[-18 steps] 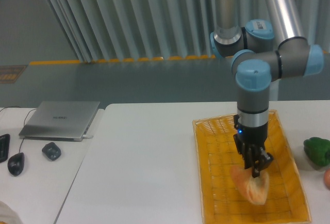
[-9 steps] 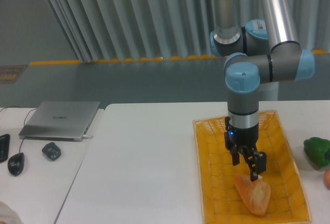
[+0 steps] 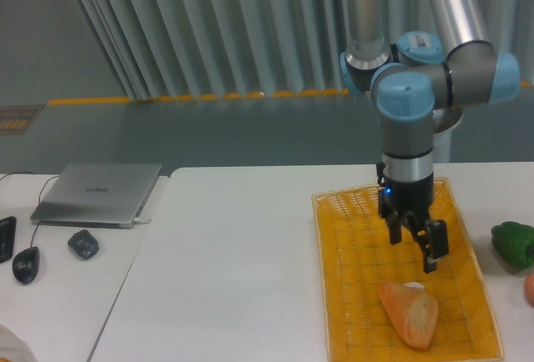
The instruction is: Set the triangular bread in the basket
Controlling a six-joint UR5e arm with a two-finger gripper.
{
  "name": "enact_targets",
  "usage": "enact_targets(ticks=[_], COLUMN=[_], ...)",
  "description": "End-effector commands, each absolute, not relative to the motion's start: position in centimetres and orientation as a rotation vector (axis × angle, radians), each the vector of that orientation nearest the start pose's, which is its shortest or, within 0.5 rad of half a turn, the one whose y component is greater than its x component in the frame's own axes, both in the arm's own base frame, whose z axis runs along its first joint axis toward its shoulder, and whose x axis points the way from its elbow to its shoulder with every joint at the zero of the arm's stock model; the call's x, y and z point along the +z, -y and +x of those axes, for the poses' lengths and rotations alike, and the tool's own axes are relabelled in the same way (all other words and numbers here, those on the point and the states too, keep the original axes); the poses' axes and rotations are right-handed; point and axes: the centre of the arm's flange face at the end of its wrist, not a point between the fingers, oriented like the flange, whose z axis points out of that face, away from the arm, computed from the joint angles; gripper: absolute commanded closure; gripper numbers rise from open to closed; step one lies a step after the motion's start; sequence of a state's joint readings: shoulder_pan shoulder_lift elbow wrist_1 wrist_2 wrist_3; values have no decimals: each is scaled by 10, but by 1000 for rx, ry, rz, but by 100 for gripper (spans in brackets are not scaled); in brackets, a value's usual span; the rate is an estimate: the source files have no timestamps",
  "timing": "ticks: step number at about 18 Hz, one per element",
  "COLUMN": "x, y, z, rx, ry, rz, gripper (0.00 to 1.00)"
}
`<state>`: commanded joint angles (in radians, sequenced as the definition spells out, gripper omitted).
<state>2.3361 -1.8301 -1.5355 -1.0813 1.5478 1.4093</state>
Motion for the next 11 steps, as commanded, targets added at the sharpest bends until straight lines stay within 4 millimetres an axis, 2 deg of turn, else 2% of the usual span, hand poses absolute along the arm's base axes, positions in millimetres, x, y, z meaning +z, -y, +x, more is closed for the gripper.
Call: enact_targets(ticks=[3,4,7,9,11], x=[414,414,415,408,403], y=[-516,-504,-480,-468,-464], z=[-350,-365,-393,-409,-416], rx=[269,248,204,175,153], ry=[-954,-948,-959,-991,-1000], rz=[-2869,-2891,-2923,-2929,-2933], gripper=[0,0,0,0,0])
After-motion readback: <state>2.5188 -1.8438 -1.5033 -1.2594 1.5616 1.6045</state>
